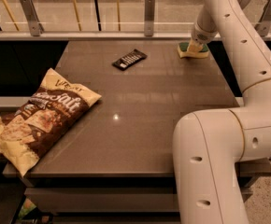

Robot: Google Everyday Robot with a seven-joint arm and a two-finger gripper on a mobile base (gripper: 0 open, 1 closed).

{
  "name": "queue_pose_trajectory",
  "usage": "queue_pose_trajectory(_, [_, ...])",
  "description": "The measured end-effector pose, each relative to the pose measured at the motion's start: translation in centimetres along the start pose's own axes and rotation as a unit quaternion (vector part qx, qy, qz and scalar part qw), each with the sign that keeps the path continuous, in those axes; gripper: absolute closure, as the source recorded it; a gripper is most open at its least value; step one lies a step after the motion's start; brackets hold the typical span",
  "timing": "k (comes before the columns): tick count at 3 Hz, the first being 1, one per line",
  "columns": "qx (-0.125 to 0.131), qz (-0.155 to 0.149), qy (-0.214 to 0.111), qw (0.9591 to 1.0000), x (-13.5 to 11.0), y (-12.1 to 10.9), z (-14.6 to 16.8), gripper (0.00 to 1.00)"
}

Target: Move sponge near brown chip bag

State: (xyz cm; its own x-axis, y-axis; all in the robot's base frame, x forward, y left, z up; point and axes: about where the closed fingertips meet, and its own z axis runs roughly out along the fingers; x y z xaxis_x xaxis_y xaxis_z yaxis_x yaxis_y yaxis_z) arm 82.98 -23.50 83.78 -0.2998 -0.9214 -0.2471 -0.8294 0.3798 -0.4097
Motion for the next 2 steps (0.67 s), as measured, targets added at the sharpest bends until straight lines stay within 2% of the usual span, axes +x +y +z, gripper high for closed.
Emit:
queue_pose_trajectory(1, [0.0,0.0,0.0,1.0,-0.01,0.04,-0.06,1.0])
queue_pose_trajectory(2, [-0.002,0.002,-0.013,0.9999,-0.04,0.02,0.04,1.0])
